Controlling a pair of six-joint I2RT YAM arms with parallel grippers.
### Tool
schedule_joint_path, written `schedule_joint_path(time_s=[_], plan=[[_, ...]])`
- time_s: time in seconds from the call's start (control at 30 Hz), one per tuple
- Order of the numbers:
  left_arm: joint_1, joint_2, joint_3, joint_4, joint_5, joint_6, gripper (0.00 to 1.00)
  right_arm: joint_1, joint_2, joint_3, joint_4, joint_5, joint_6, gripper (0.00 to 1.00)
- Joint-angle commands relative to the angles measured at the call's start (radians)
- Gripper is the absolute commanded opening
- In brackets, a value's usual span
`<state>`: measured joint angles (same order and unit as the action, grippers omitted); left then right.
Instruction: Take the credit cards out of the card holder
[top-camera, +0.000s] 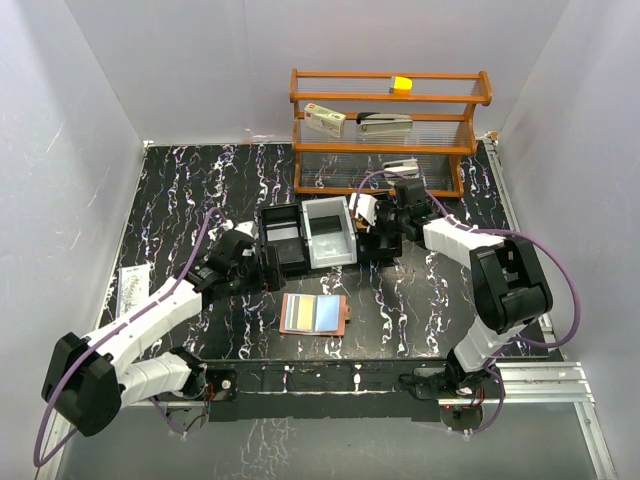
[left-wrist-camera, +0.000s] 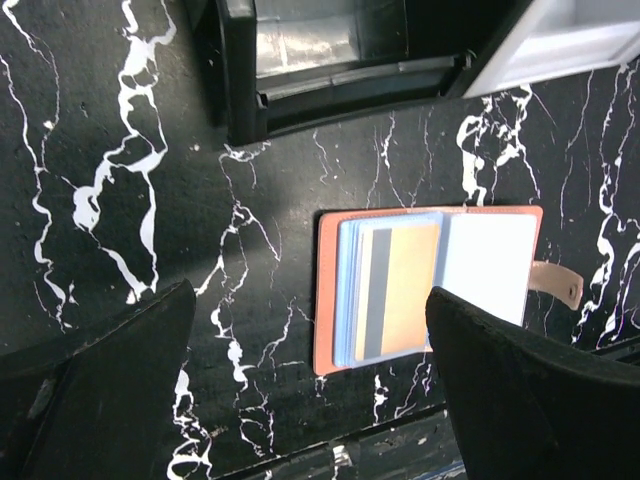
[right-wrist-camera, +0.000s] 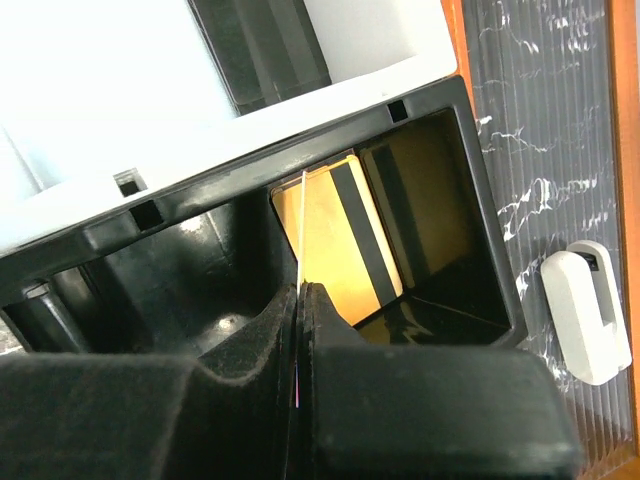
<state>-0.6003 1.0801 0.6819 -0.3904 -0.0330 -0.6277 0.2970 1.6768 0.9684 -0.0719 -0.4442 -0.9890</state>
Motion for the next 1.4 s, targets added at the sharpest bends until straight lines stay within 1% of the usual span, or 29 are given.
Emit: schedule_joint_path(time_s=[0.0,0.13,0.27,0.57,0.83,0.9,1.07,1.23,1.37], plan=[[0.047,0.025,0.044,0.042,0.073,0.037,0.99,-0.004,-0.069,-0.026,0.011,-0.080,-0.006,0.00],[0.074,0.043,0.045,0.047,0.084,0.049,0.99,-0.004,-0.111,-0.049,0.012,-0.098,0.002,0.00],[0.104,0.063,0.041,0.073,0.104,0.067,0.99,-0.004,-0.138,-0.056,-0.023,-0.121,-0.003,0.00],[0.181,0.179,0.068,0.168,0.179,0.105,0.99,-0.001,-0.172,-0.063,-0.092,-0.177,0.007,0.00],[0.224,0.268,0.109,0.222,0.222,0.131,0.98,0.016,-0.201,-0.069,-0.127,-0.190,0.009,0.00],[0.232,0.283,0.112,0.241,0.217,0.135,0.99,0.016,-0.204,-0.067,-0.115,-0.171,0.005,0.00],[0.252,0.351,0.153,0.237,0.218,0.148,0.97,0.011,-0.154,-0.022,-0.069,-0.093,-0.014,0.00],[0.262,0.334,0.166,0.228,0.235,0.149,0.97,0.001,-0.048,0.083,-0.107,-0.107,-0.056,0.00],[0.267,0.322,0.167,0.218,0.247,0.148,0.97,-0.001,0.006,0.131,-0.098,-0.097,-0.078,0.00]])
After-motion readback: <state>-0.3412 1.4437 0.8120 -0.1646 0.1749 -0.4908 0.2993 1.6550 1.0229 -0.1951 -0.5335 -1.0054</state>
